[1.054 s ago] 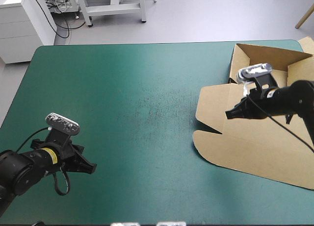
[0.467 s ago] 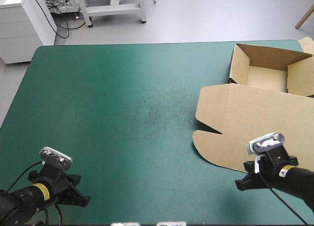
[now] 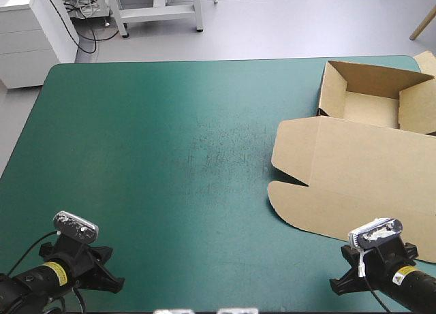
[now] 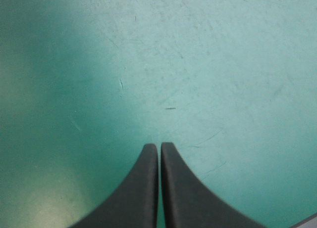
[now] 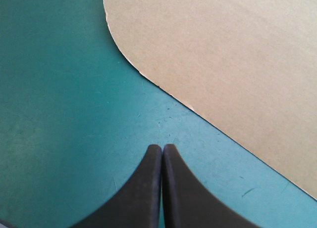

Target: Fold the box

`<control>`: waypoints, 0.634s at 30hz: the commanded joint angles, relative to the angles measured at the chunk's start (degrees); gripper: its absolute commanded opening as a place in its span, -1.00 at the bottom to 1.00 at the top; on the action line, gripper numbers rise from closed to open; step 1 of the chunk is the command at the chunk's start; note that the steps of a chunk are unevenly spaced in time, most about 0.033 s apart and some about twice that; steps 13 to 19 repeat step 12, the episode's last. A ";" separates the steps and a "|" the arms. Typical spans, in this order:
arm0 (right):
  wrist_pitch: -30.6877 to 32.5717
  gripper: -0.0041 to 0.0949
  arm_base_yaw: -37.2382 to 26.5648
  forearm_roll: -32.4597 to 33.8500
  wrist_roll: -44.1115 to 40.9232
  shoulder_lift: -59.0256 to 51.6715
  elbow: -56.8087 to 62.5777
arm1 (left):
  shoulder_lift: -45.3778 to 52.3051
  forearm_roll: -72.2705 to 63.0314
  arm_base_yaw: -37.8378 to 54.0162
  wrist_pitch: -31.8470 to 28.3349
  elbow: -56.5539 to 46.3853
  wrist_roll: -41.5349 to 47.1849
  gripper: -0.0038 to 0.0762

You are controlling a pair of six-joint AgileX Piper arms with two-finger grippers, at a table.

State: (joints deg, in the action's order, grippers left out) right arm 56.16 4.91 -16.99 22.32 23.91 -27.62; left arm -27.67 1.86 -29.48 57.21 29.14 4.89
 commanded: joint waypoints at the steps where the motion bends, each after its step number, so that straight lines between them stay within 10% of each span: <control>1: -2.09 -0.96 0.13 -1.05 0.16 -0.34 -1.45 | -0.25 -0.25 -0.35 -3.00 1.50 0.21 -0.92; 19: -2.55 -0.96 0.13 -1.25 0.29 -0.34 -1.45 | -0.25 -0.04 -0.35 -2.50 1.50 0.21 -0.92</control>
